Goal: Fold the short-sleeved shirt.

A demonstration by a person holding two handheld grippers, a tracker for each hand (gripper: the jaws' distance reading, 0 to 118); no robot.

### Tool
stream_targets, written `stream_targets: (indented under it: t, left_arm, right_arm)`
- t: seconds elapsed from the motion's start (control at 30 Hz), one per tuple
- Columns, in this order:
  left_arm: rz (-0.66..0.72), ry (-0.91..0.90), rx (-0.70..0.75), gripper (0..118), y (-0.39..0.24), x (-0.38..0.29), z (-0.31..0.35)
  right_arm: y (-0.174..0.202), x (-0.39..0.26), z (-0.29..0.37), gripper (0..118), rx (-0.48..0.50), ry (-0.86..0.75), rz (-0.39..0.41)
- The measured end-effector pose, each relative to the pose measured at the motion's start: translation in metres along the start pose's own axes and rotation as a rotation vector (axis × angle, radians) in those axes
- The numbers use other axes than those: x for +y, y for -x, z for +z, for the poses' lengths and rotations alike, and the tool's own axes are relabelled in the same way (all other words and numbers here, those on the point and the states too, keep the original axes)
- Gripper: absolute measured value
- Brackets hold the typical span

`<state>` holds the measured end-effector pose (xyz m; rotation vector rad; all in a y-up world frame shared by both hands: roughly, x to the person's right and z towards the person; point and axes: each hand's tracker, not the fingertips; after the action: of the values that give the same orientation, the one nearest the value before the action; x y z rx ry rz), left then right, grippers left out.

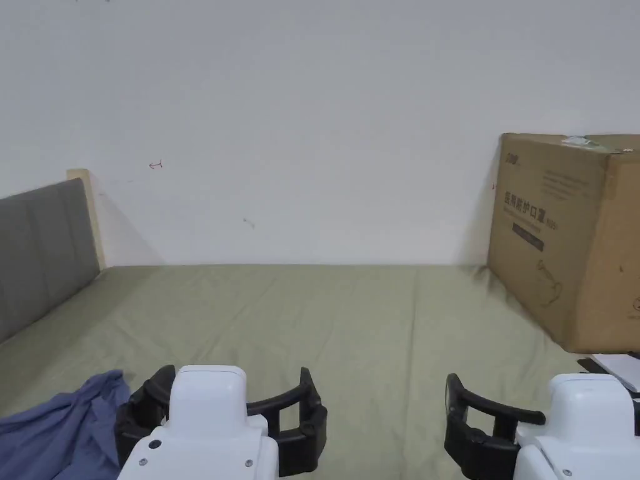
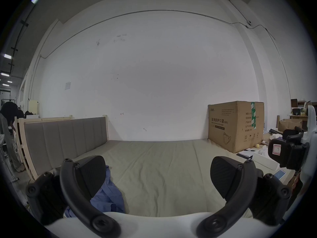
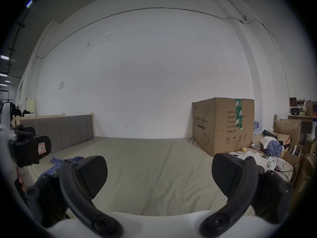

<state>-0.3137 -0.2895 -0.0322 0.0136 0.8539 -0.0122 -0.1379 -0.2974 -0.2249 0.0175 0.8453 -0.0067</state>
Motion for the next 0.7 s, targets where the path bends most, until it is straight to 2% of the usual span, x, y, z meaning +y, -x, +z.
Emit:
stream_targets:
  t: [0.4, 0.47, 0.53, 0.57, 0.63, 0.7]
  left_arm:
    - [-0.011, 0.033, 0.003, 118, -0.001, 0.005, -0.002]
    - [-0.009, 0.035, -0.005, 118, 0.000, 0.009, -0.004]
    - [-0.012, 0.035, 0.006, 118, -0.001, 0.012, -0.005]
    - [-0.023, 0.039, 0.025, 118, -0.002, 0.015, -0.006]
    - [-0.154, 0.050, 0.067, 118, -0.009, 0.018, -0.012]
    - [-0.543, 0.005, 0.174, 118, -0.030, 0.014, -0.019]
  right_arm:
    - [0.000, -0.001, -0.005, 118, 0.010, 0.024, 0.027]
    - [-0.001, -0.001, -0.005, 118, 0.004, 0.019, 0.016]
    - [-0.004, -0.001, -0.006, 118, 0.000, 0.007, -0.031]
    - [-0.008, -0.003, -0.008, 118, 0.000, 0.005, -0.121]
    - [-0.021, -0.009, -0.014, 118, -0.050, 0.069, -0.398]
    - [-0.047, -0.030, -0.022, 118, -0.104, 0.233, -0.924]
